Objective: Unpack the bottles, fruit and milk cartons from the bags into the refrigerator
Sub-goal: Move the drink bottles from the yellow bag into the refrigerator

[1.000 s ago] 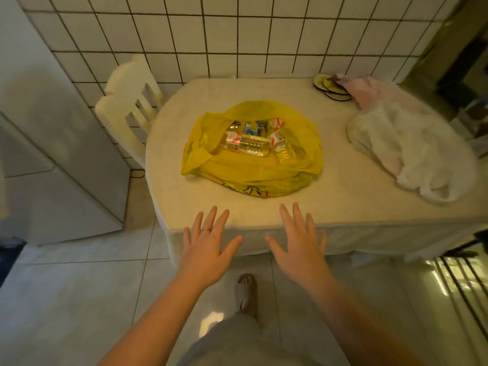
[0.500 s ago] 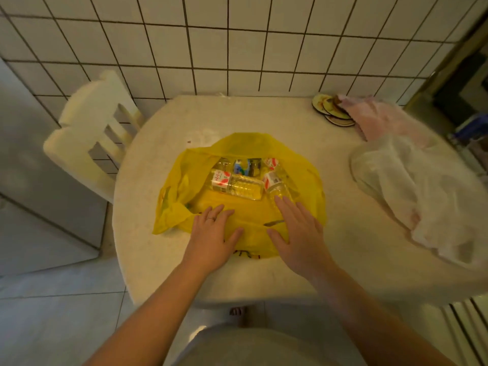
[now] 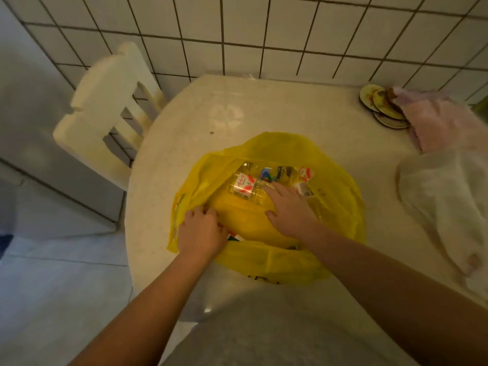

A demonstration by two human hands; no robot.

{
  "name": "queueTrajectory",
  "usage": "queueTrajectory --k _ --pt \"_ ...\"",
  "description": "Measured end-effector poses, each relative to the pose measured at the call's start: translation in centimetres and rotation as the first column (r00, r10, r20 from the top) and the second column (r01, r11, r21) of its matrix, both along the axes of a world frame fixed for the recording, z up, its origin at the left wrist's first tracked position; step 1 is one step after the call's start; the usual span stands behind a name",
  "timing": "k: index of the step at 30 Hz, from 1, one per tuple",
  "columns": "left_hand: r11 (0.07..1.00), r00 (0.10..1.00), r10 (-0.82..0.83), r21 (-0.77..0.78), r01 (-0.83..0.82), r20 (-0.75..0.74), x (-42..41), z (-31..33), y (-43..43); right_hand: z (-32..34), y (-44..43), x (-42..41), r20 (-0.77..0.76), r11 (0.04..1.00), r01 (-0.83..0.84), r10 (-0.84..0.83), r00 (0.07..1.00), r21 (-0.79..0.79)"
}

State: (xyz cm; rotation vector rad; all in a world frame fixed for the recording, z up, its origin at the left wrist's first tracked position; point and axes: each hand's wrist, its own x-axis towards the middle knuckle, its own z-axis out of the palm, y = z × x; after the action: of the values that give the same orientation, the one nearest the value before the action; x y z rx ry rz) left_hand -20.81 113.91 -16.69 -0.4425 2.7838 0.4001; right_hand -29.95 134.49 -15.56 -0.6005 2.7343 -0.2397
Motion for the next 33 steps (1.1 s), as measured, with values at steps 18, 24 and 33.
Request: queueTrajectory --k 18,24,33 --pt "0.773 0.781 -0.549 -0.173 0.610 0.296 -1.1 -0.7 -0.6 -2.8 -2.2 -5.0 0.113 0.995 -0.005 -0.006 0.994 0.100" --pt "0.736 0.759 -0.593 -0.202 0.646 0.270 -1.4 -0.8 -0.7 -1.6 -1.0 -3.7 0.195 0.990 0.137 -0.126 0.973 -0.041" --pt "0.691 0.758 -0.622 -0.319 0.649 0.197 -1.4 2.9 -0.4 1.9 2.9 -0.5 0.347 0.853 0.445 -0.344 0.872 -0.272"
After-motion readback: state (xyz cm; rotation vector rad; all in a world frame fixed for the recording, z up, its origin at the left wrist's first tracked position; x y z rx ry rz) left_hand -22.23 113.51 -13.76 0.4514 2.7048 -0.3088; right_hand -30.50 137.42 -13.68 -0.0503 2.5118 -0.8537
